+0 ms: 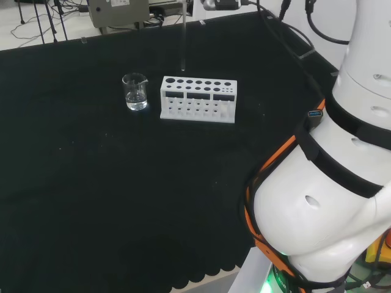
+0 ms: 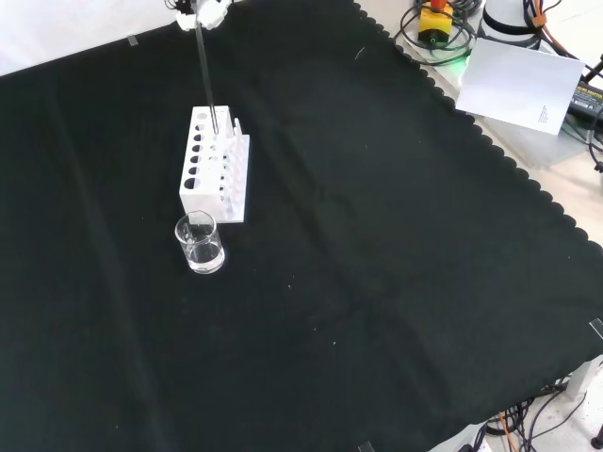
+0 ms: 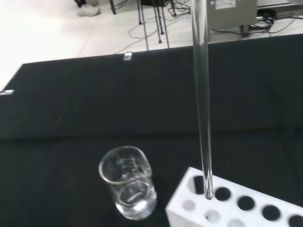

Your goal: Stir in the beaker to the left of the white test tube rack with the glass rod.

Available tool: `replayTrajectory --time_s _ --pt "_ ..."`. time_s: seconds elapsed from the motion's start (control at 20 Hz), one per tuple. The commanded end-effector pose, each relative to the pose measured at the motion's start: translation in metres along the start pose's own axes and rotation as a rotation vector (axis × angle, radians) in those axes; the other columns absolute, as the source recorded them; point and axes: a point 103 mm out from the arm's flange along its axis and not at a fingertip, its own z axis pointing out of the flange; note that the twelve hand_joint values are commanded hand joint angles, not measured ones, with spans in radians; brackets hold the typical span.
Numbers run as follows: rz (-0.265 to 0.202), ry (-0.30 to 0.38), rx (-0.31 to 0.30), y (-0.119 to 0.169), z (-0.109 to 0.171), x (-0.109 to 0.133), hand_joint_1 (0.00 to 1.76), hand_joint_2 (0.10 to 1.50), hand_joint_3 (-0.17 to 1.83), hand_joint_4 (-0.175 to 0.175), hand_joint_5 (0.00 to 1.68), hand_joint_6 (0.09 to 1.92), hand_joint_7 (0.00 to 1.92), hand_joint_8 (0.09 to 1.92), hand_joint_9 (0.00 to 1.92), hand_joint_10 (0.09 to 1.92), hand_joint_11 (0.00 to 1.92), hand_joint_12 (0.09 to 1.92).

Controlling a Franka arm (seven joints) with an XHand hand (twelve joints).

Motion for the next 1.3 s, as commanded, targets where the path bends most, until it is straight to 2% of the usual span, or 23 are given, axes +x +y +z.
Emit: replayTrajectory --time_s 0.05,0.3,0.6,1.3 --pt "-0.081 0.024 -0.021 0.027 -0.009 0.035 1.31 1.10 -0.15 -0.175 1.20 0.34 1.20 0.97 1.72 0.58 1.67 0.70" --pt "-0.110 0.004 -0.021 0.039 -0.014 0.048 1.31 1.10 -0.14 -0.175 1.20 0.34 1.19 0.97 1.72 0.58 1.67 0.70" --pt "-0.154 0.016 -0.011 0.055 -0.008 0.063 1.31 1.09 -0.13 -0.175 1.20 0.33 1.19 0.97 1.72 0.57 1.67 0.71" --pt "-0.248 0.033 0.017 0.090 0.026 0.081 1.31 1.09 -0.12 -0.175 1.20 0.33 1.19 0.97 1.72 0.57 1.67 0.71"
